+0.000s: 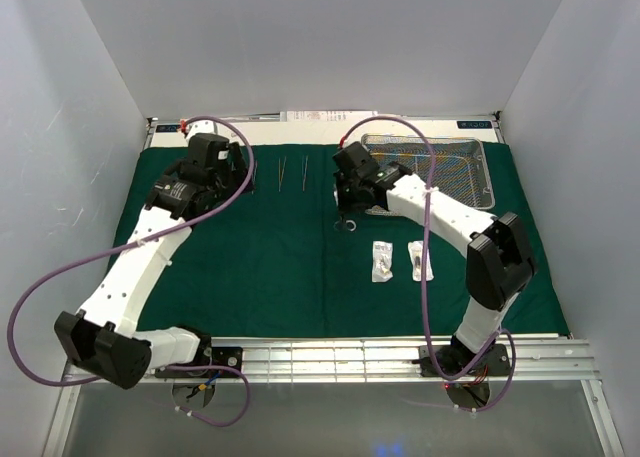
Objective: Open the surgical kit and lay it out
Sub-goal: Place the medical item in the surgical kit.
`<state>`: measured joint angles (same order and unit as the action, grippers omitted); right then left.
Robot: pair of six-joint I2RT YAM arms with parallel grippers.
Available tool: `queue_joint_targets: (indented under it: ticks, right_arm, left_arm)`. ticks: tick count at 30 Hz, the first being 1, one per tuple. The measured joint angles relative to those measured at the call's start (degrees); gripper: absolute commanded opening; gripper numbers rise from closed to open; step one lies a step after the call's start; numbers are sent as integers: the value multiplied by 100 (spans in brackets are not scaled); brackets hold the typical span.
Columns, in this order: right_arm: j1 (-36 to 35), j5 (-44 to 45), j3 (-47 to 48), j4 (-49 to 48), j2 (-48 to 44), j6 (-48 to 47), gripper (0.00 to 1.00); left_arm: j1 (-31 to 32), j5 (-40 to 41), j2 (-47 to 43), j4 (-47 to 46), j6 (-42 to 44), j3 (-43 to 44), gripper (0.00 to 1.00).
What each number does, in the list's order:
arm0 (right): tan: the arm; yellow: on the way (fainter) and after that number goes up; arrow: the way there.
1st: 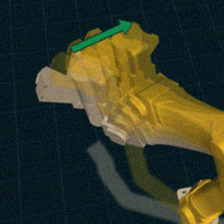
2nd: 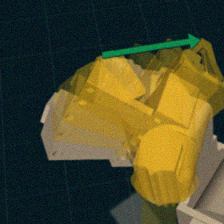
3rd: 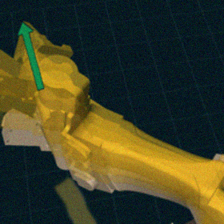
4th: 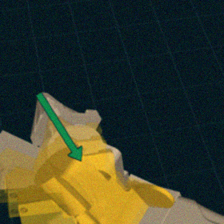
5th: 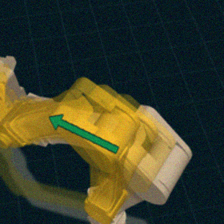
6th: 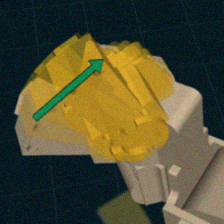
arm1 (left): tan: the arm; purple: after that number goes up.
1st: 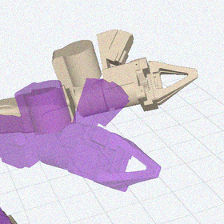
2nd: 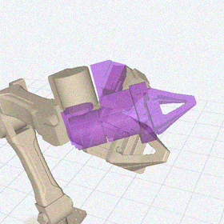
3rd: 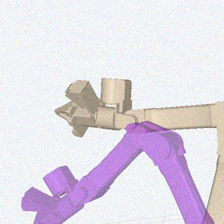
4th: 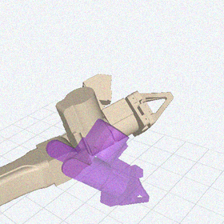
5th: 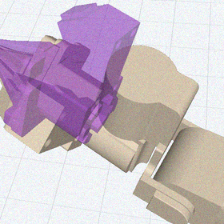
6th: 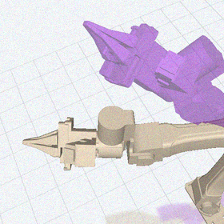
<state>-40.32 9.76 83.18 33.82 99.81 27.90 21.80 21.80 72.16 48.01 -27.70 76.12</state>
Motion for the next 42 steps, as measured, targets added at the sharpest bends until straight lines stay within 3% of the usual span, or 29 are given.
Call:
queue_joint_targets:
  ticks: [8, 16, 28, 42]
  right_arm:
    - [-1191, 260, -96, -105, 330, 791, 8]
    - [-1784, 431, 44, -74, 1283, 1578, 8]
    - [-1971, 785, 83, -94, 1471, 2452, 8]
    - [-1971, 1005, 389, -120, 1880, 2603, 10]
  left_arm:
    - [-2, 94, -675, 107, 52, -337, 95]
    - [24, 238, -1200, 330, -133, -603, 96]
    - [404, 468, -1429, 553, -345, -640, 96]
    - [623, 614, -1471, 557, -365, -643, 96]
